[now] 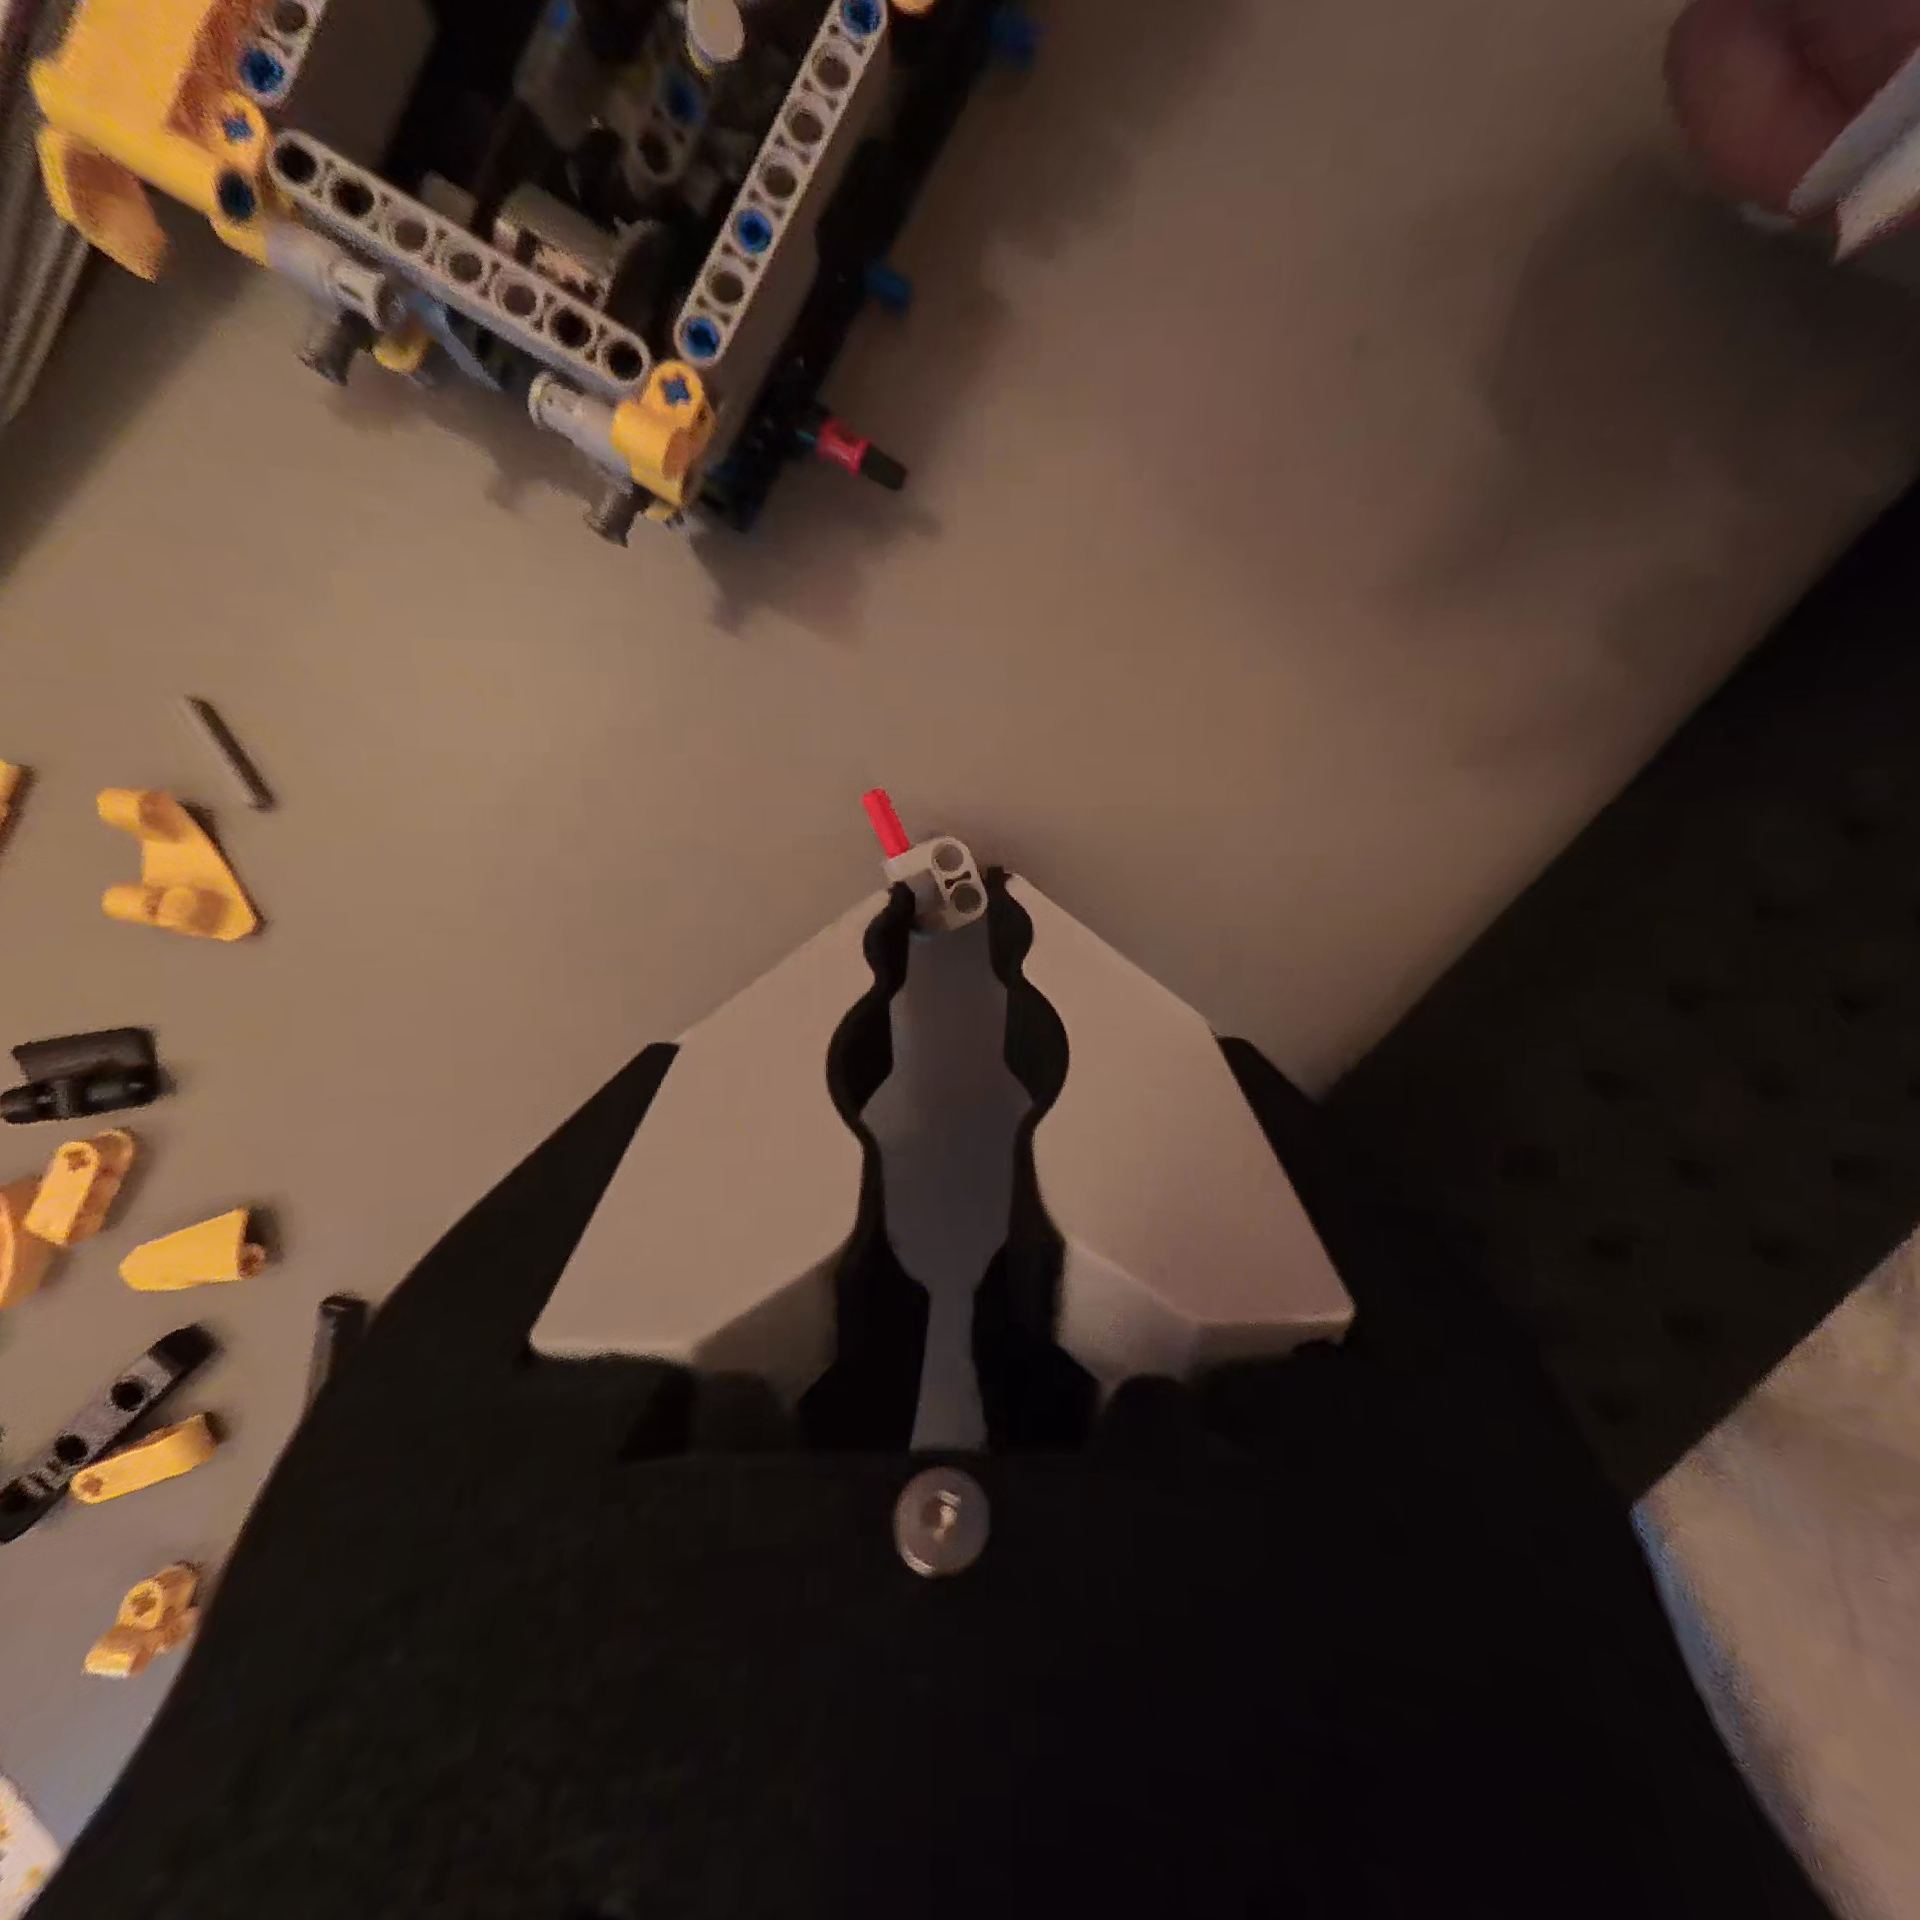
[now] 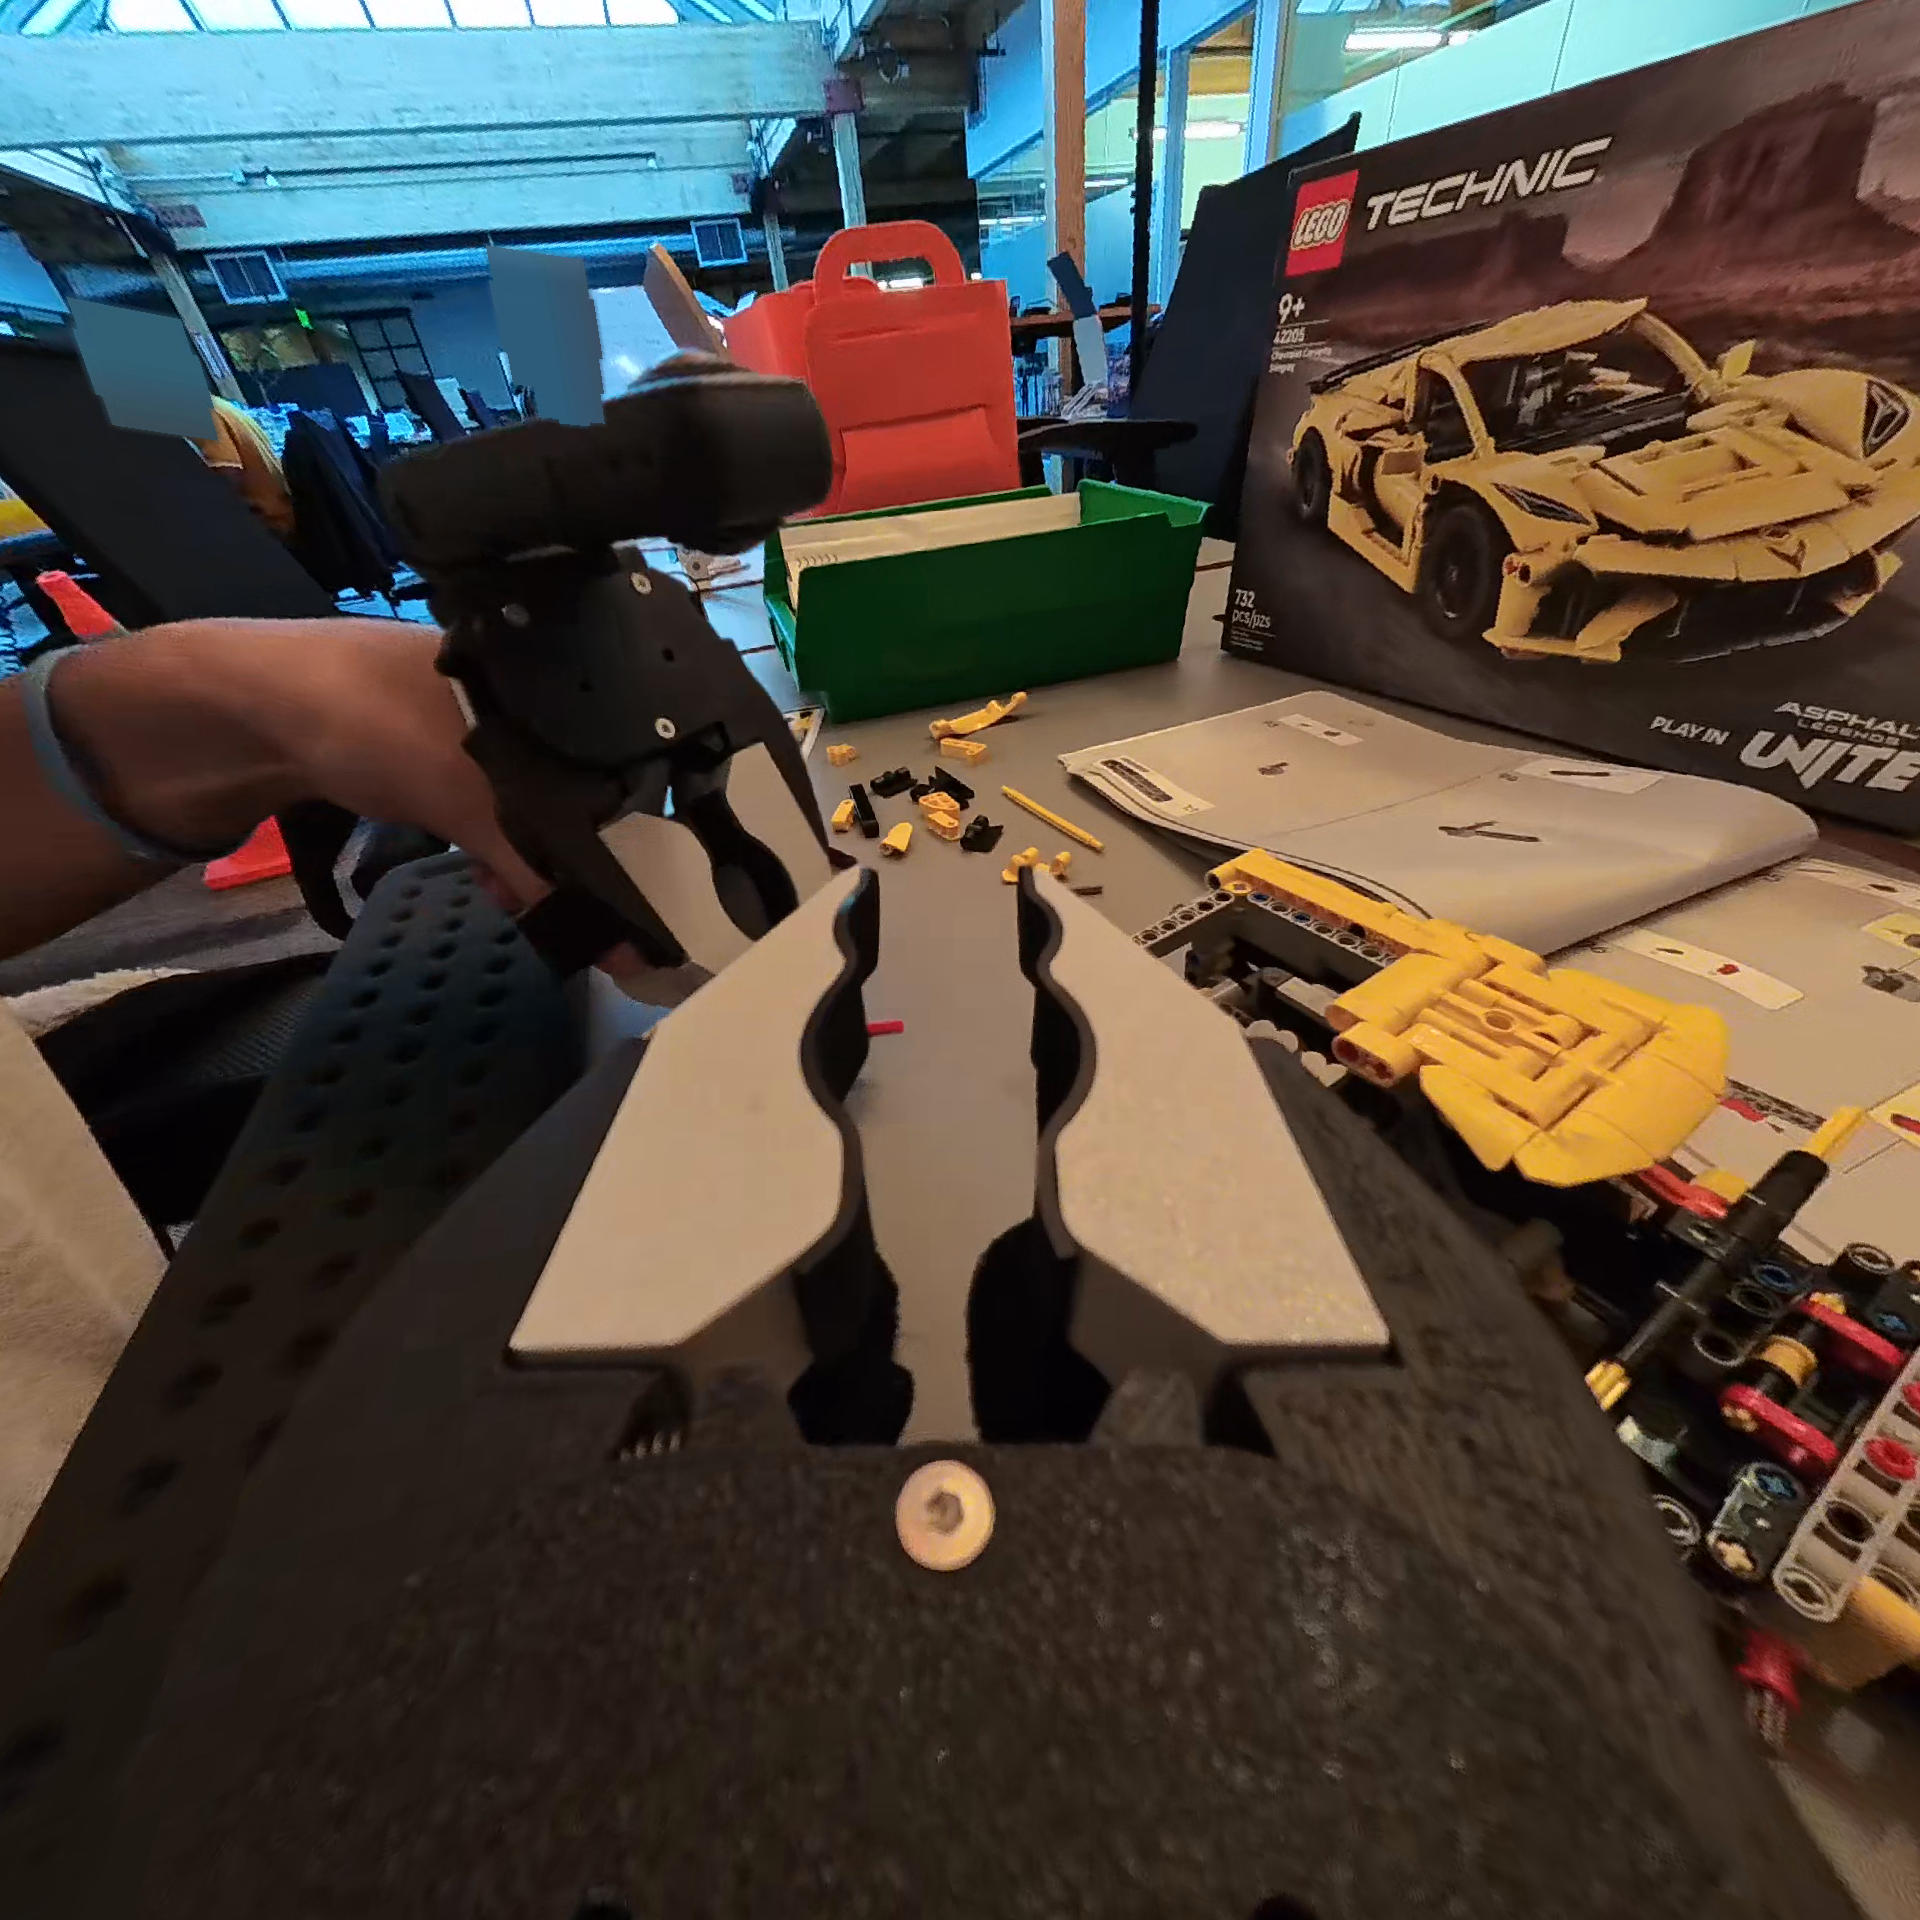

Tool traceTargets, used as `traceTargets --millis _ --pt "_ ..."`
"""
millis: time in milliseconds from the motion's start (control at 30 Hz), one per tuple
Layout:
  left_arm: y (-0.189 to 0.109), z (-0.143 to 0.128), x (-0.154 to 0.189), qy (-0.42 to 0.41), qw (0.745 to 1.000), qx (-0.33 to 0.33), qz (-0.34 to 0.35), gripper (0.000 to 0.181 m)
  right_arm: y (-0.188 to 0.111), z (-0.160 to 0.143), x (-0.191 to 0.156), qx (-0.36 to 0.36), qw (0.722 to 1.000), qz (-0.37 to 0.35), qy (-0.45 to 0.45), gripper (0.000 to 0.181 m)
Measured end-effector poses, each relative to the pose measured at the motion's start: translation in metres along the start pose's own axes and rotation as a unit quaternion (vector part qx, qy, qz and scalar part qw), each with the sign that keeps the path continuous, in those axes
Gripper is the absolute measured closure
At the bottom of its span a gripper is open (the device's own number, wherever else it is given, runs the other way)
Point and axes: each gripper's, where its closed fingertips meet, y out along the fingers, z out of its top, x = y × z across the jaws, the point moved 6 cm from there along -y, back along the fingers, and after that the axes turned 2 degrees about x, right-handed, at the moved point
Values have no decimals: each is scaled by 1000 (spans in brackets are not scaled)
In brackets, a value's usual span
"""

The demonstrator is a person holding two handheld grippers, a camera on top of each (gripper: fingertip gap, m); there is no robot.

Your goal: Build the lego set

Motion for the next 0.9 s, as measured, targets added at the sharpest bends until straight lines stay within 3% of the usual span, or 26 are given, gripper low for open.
traceTargets --millis 200,900 --pt "6 10 11 -6 999 -14 -30 167 -5 -1 5 -5 1000 -15 10 160" --pt "14 11 18 -18 1000 -17 -2 165 -9 -3 12 -1 999 -15 46 161"
